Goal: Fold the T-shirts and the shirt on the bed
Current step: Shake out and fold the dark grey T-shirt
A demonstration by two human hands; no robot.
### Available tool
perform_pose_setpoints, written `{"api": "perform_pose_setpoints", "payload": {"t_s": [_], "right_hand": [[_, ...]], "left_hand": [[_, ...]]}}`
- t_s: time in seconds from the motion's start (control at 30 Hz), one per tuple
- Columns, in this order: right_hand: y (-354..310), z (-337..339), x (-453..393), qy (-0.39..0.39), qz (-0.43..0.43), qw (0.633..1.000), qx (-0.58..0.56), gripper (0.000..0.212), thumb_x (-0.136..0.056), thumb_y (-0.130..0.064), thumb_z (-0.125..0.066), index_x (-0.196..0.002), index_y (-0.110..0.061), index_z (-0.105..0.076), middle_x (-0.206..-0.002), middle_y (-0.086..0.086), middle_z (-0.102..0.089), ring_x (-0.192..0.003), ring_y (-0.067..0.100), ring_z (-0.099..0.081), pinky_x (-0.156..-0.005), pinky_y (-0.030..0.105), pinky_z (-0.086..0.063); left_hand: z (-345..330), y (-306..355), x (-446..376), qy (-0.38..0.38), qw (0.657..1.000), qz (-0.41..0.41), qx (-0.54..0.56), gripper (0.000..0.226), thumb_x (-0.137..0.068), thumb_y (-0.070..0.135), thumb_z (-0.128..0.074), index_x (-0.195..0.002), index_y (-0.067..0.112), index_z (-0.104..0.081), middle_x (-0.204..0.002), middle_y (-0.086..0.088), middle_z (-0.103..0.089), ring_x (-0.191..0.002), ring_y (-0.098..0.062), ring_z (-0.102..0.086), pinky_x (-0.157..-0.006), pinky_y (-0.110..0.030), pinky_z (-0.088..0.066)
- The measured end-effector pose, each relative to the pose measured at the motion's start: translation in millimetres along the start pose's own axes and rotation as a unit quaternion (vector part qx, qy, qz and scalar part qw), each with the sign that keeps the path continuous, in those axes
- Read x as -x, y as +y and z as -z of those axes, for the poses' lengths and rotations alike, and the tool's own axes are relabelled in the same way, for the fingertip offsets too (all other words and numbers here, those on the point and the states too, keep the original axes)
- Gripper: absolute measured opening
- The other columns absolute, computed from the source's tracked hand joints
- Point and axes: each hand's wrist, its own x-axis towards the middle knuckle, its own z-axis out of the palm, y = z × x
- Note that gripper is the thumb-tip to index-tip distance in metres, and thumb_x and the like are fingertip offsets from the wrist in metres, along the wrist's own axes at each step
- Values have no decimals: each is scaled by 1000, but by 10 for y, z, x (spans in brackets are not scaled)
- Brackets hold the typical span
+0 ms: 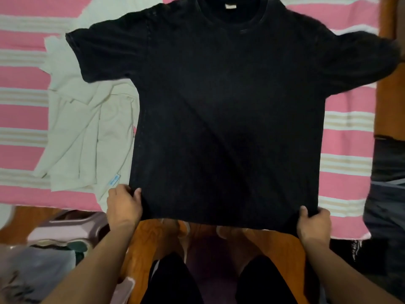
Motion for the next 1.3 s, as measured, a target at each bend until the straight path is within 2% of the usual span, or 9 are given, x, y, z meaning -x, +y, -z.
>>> {"api": "perform_pose_setpoints", "payload": {"t_s": [0.1, 0.37, 0.5, 0.63, 0.8, 0.9, 1.03, 1.17, 1.3], "right_hand": [[117, 20, 100, -29, -39, 999, 7, 39, -106, -28, -49, -132, 1, -50, -123, 27, -61, -115, 47, -56, -97, 53, -46], [202, 285, 361, 34, -45, 998, -41, 36, -106, -31, -48, -126, -1, -49, -109, 27, -59, -107, 46, -58, -86, 49, -45], [216, 321, 430, 92, -32, 994, -51, 35, -104, -32, -51, -117, 0, -51, -113, 32, -60, -107, 49, -57, -94, 55, -45], [239, 292, 482, 91, -36, 994, -51, 35, -105, -35, -51, -114, -1, -51, -113, 31, -60, -106, 49, -57, -92, 54, -45], [309, 339, 393, 21, -47, 999, -5, 28, -105, -31, -50, -118, -6, -52, -107, 24, -60, -108, 45, -57, -90, 49, -45], [331, 368, 349, -9, -48, 999, 22, 19, -104, -17, -51, -122, -9, -51, -108, 19, -58, -111, 43, -57, -91, 47, -45], [268, 286, 240, -33, -48, 994, 91, 36, -96, 1, -55, -131, -3, -51, -123, 27, -60, -115, 45, -57, -96, 48, -49], [94, 318, 89, -42, -118, 966, 226, 50, -90, -13, -67, -134, -3, -47, -127, 28, -50, -116, 46, -51, -98, 54, -49], [-364, 569, -71, 33, 98, 969, 225, 42, -87, -7, -67, -123, 0, -48, -123, 27, -46, -112, 46, -48, -91, 53, -47]], "left_hand": [[60, -71, 94, -28, 1000, -2, 1, 20, -101, 35, -57, -93, 18, -62, -94, -6, -64, -84, -22, -63, -82, -48, -59], [712, -269, 381, -42, 969, -30, 241, 25, -107, 26, -49, -90, 8, -51, -85, -11, -56, -78, -21, -51, -69, -34, -41], [874, -370, 344, -71, 953, 0, 295, 25, -107, 34, -47, -91, 15, -51, -89, -11, -57, -88, -28, -54, -83, -49, -48], [818, -256, 322, -58, 981, -35, 184, 26, -109, 35, -40, -104, 10, -48, -92, -9, -57, -90, -32, -56, -77, -44, -43], [823, -298, 334, -117, 984, -120, 67, 30, -95, 38, -67, -113, 22, -48, -87, 6, -60, -79, -17, -60, -69, -40, -50], [729, -382, 248, -154, 984, -75, 37, 21, -98, 28, -66, -109, 15, -55, -97, -3, -62, -91, -25, -60, -78, -40, -51], [539, -599, 118, -208, 974, -4, -93, 14, -98, 7, -59, -106, 18, -59, -103, -7, -66, -92, -24, -61, -85, -42, -53], [470, -428, 101, -255, 924, -3, -283, 7, -96, 17, -60, -102, 17, -63, -90, -2, -63, -85, -19, -62, -75, -34, -50], [408, 615, 259, -249, 932, -139, -222, 12, -100, 28, -52, -95, 21, -59, -93, -1, -64, -87, -22, -65, -83, -40, -56]]}}
